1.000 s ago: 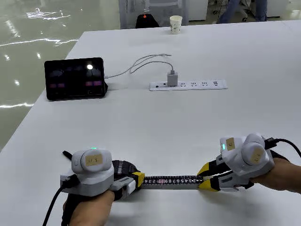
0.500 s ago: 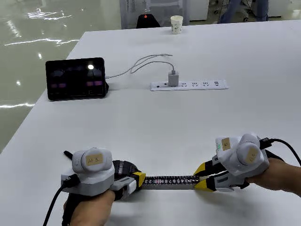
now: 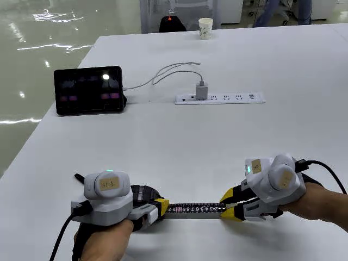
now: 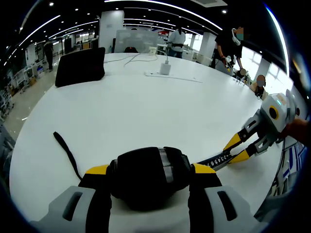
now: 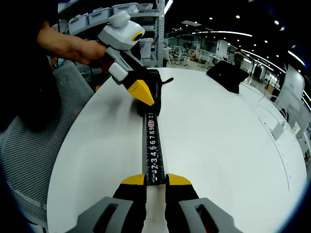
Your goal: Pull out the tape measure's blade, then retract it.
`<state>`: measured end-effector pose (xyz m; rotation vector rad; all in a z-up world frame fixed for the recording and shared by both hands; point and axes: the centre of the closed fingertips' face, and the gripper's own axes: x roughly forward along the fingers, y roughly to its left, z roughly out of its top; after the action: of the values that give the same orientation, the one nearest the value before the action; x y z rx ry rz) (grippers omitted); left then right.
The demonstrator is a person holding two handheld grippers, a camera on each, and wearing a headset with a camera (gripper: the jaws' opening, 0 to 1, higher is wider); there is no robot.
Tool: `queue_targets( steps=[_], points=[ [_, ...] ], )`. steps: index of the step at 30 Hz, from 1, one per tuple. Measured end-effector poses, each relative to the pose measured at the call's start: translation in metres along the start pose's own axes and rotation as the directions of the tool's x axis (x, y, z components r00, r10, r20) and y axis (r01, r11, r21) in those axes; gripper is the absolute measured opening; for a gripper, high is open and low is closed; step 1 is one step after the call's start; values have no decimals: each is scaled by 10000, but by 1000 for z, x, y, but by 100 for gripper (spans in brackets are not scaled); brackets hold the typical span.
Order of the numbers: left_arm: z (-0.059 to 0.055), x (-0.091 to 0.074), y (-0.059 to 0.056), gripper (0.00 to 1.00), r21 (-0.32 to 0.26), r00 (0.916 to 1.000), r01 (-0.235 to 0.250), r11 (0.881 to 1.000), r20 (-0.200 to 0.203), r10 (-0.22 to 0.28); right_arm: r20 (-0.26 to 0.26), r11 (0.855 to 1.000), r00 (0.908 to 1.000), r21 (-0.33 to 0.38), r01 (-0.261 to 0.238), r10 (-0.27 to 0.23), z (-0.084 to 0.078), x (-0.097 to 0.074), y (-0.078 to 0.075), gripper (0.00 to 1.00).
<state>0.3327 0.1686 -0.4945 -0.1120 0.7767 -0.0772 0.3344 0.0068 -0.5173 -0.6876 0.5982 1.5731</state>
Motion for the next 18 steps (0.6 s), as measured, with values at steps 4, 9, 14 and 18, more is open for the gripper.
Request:
queue_targets(
  steps=[4,9,14,18],
  points=[
    [0,0,0,59,-19,10000,18,10000,-9,-18,31,10000,10000,-2,-4,4,2,2,0,10],
    [0,1,0,59,-42,10000,36,10000,-14,-36,62,10000,10000,3,-25,24,4,5,0,10],
    [0,1,1,59,-77,10000,51,10000,-14,-51,103,10000,9999,-10,-42,42,8,7,-1,10],
    [0,1,1,59,-91,10000,77,9999,-27,-77,123,10000,9999,-25,-59,59,10,10,-1,10]
  ],
)
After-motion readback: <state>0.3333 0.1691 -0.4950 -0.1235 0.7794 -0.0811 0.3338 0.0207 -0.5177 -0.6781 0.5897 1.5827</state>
